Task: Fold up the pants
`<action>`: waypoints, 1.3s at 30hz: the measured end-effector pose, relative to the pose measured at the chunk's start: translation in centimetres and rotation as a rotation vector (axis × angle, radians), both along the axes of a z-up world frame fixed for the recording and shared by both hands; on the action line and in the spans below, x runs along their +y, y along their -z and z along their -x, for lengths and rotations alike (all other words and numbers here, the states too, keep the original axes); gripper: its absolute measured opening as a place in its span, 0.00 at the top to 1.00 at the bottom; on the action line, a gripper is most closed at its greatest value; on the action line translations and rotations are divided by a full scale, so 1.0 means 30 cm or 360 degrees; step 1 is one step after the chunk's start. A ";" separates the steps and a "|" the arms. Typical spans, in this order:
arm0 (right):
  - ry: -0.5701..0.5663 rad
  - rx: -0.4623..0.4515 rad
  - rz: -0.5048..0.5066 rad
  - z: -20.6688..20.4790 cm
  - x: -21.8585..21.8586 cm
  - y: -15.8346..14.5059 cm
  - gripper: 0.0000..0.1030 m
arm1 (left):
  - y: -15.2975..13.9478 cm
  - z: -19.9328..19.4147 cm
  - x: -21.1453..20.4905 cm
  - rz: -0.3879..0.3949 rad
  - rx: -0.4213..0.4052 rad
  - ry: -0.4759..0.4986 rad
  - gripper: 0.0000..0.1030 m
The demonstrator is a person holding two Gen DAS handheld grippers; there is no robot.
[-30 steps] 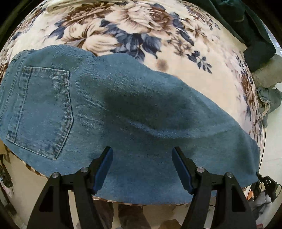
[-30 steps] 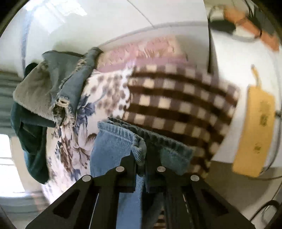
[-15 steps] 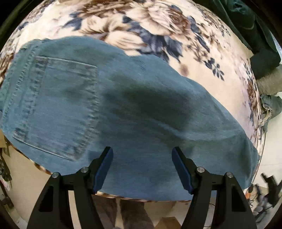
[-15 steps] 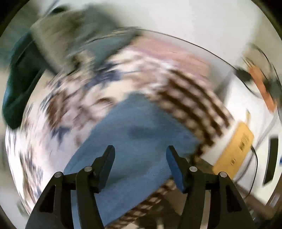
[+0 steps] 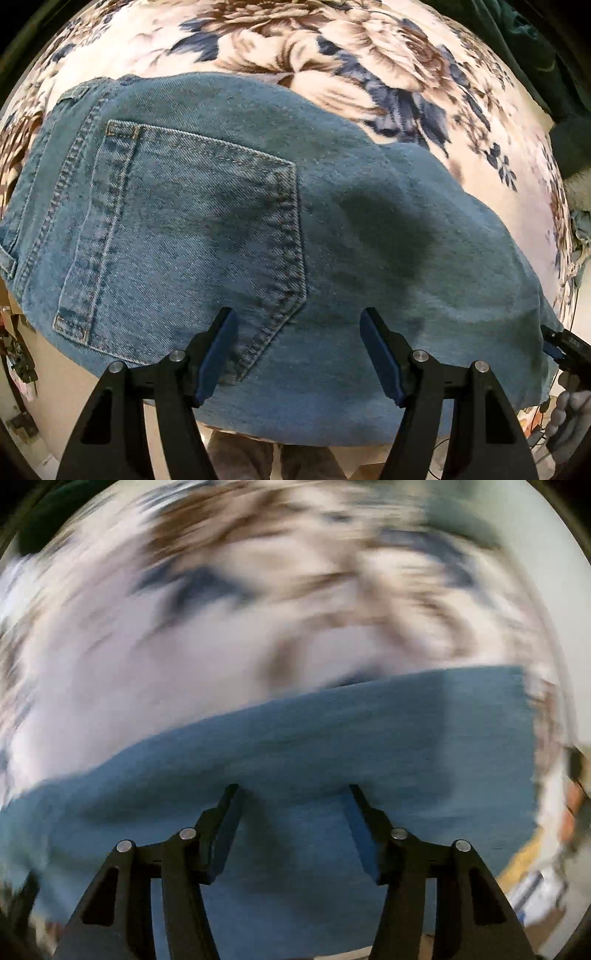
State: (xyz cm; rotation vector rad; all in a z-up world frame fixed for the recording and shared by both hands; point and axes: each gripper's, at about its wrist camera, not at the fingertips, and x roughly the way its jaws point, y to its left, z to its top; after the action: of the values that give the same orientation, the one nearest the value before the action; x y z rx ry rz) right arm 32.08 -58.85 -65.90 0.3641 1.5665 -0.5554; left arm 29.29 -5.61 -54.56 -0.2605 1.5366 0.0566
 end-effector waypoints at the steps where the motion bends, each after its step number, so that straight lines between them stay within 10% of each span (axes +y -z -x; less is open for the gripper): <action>1: 0.0035 0.0029 0.0038 0.015 -0.035 0.000 0.43 | 0.006 0.000 0.010 0.0002 0.0005 0.0014 0.35; 5: 0.0012 -0.0011 0.0029 0.048 -0.017 -0.067 0.43 | 0.047 -0.004 0.020 0.0024 0.0010 0.0026 0.28; 11: -0.0576 0.0162 -0.0053 0.140 0.345 -0.020 0.43 | 0.092 -0.015 -0.008 0.0018 0.0035 0.0121 0.07; 17: -0.0429 0.0229 -0.0150 0.267 0.305 -0.010 0.43 | 0.097 -0.004 0.007 0.0033 0.0027 0.0151 0.07; 23: -0.0435 -0.0017 -0.0180 0.069 0.322 -0.105 0.43 | 0.088 0.009 0.021 0.0023 0.0020 0.0187 0.05; 39: -0.0569 0.0306 -0.0147 0.208 0.418 -0.015 0.60 | 0.167 0.026 -0.055 -0.0153 -0.0008 0.0185 0.00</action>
State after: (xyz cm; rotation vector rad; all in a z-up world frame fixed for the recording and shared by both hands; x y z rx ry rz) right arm 25.85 -46.33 -65.46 0.0953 1.7969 -0.2456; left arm 28.51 -7.25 -59.57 -0.0948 1.5368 0.0378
